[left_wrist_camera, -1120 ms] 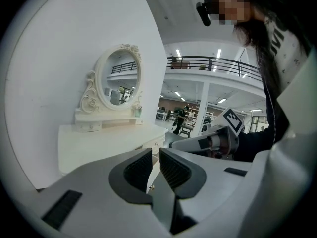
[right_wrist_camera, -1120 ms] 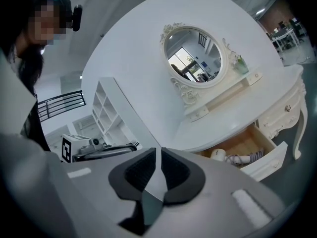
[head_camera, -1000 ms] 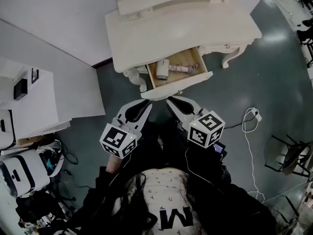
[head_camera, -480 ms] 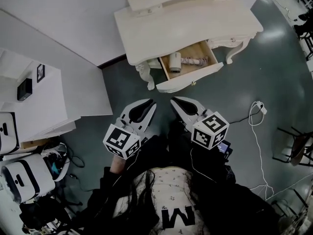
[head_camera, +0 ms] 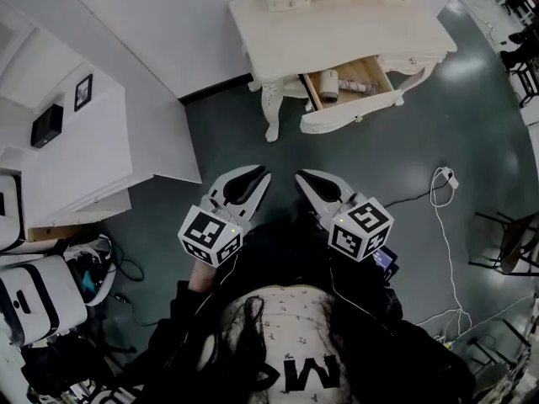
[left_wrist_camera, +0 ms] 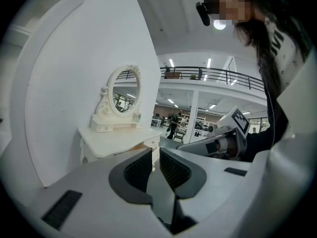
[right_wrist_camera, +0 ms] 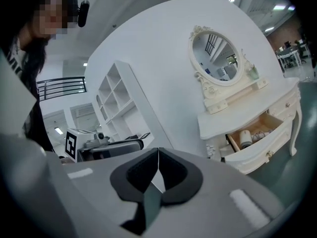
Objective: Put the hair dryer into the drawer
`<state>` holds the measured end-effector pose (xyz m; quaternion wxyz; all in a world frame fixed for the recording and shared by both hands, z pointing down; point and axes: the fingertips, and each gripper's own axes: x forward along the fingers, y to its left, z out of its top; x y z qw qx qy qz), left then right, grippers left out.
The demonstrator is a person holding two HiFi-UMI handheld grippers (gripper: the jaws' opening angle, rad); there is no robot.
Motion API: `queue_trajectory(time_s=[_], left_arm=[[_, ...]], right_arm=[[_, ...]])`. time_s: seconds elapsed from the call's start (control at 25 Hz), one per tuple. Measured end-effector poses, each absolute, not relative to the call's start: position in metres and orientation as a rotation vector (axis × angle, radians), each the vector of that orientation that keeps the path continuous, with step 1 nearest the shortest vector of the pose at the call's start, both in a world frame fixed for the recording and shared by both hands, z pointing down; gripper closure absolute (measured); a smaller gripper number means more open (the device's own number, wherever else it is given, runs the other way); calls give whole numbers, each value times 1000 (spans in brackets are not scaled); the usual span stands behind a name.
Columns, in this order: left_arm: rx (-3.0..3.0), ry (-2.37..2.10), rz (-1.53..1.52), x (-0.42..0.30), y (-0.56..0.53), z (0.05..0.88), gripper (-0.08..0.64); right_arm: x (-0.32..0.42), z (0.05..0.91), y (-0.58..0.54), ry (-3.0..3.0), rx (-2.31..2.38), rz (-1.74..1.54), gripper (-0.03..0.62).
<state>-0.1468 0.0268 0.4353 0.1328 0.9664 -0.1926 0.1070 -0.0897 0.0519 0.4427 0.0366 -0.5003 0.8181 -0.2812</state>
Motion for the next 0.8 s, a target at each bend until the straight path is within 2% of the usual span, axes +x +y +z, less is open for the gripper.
queue_trajectory(time_s=[0.28,0.8], left_arm=[[2806,-534,242,-169,54,431,512],[2810,-585,197,-152,103,415,512]], right_arm=[[-115,432,82,2554,-1595,-817,579],[-105,423,124,2630,-1543,-788,583]])
